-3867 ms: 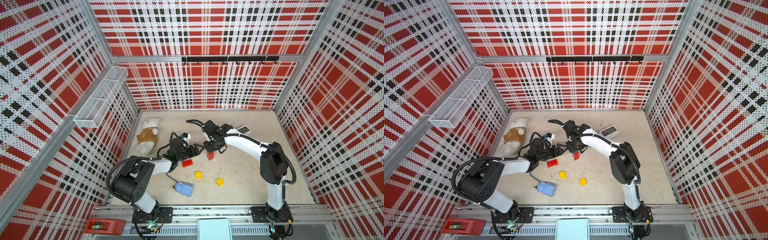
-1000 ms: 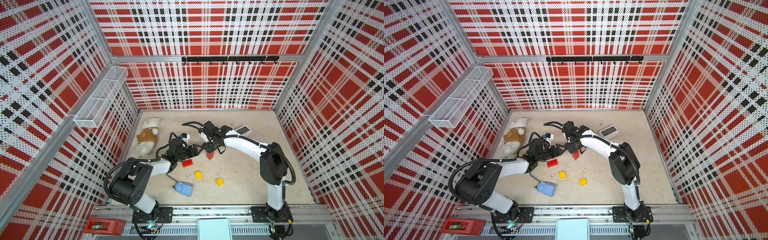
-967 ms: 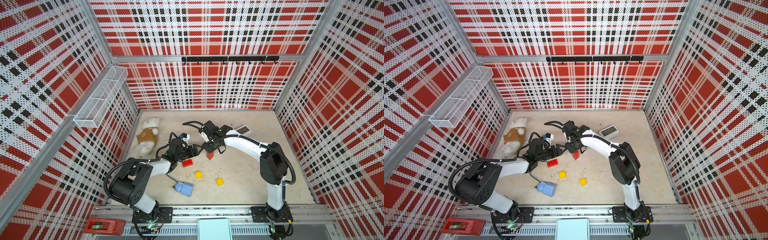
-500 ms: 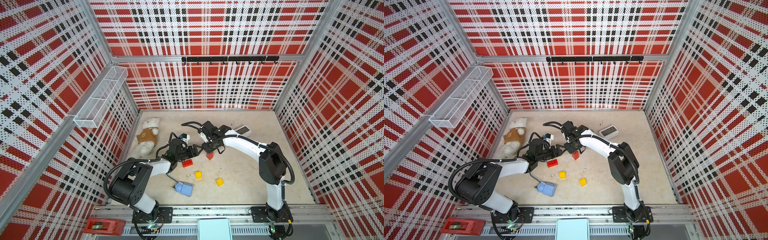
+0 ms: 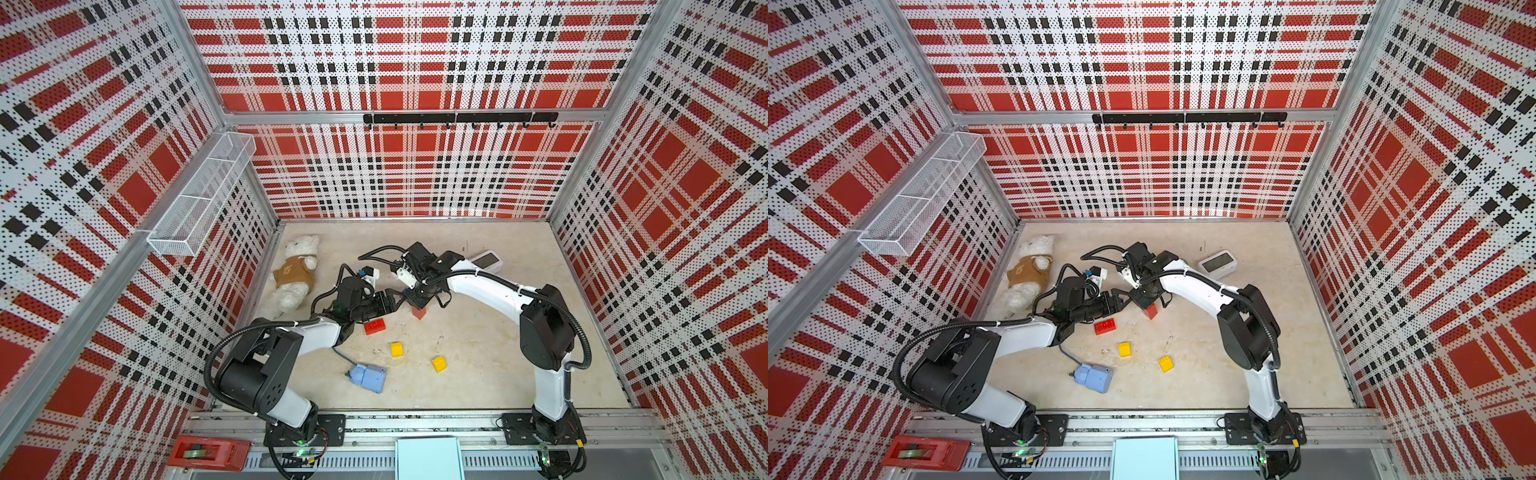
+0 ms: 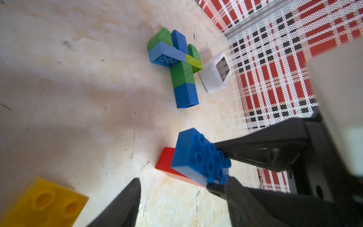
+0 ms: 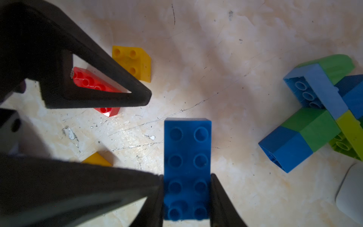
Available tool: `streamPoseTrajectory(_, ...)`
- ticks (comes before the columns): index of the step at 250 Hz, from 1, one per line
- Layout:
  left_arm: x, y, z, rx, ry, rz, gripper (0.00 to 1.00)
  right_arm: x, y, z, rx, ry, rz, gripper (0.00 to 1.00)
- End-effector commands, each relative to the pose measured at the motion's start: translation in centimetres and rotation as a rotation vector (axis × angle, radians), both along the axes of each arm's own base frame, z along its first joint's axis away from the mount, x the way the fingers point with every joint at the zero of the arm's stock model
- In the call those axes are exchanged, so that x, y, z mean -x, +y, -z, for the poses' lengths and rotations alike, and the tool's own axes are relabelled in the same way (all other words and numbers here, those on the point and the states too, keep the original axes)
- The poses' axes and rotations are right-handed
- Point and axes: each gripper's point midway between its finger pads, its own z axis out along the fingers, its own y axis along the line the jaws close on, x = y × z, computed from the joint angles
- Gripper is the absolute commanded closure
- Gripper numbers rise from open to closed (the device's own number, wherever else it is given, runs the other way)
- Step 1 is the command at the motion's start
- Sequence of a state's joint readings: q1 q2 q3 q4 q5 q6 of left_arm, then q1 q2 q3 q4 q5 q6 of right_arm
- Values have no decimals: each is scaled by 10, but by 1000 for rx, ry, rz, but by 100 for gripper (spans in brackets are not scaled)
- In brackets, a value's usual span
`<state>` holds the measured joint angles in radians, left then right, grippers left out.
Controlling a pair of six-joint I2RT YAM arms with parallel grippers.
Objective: Assemble a fork with lego
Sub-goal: Assemble the lego brick with the lego brick.
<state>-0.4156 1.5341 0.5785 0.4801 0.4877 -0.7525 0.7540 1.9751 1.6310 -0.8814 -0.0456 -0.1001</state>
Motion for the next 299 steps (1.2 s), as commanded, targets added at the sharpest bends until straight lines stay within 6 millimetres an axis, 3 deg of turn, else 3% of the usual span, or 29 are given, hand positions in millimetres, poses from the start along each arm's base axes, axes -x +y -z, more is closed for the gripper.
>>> streamPoseTrajectory(1,3,1,-7,-30,-40,8,29,48,-46,67,179,275,82,100)
streamPoseTrajectory(89,24,6,0,-241,-116,45,25,30,-33,36,112,236,195,100)
streamPoseTrajectory(112,30,9,1,-297,-149,48,18,21,-28,23,88,211,223,100)
streamPoseTrajectory(139,38,11,2,-367,-197,54,0,13,-24,10,65,185,258,100)
streamPoseTrajectory(202,43,10,4,-427,-229,36,1,3,-17,-9,9,150,291,100)
streamPoseTrajectory(236,43,11,-5,-424,-297,-2,1,0,-15,-18,-10,127,302,100)
streamPoseTrajectory(264,46,9,-13,-429,-352,4,1,2,-20,-20,5,113,307,100)
streamPoseTrajectory(299,50,4,-9,-418,-336,28,1,1,-26,-27,2,51,321,100)
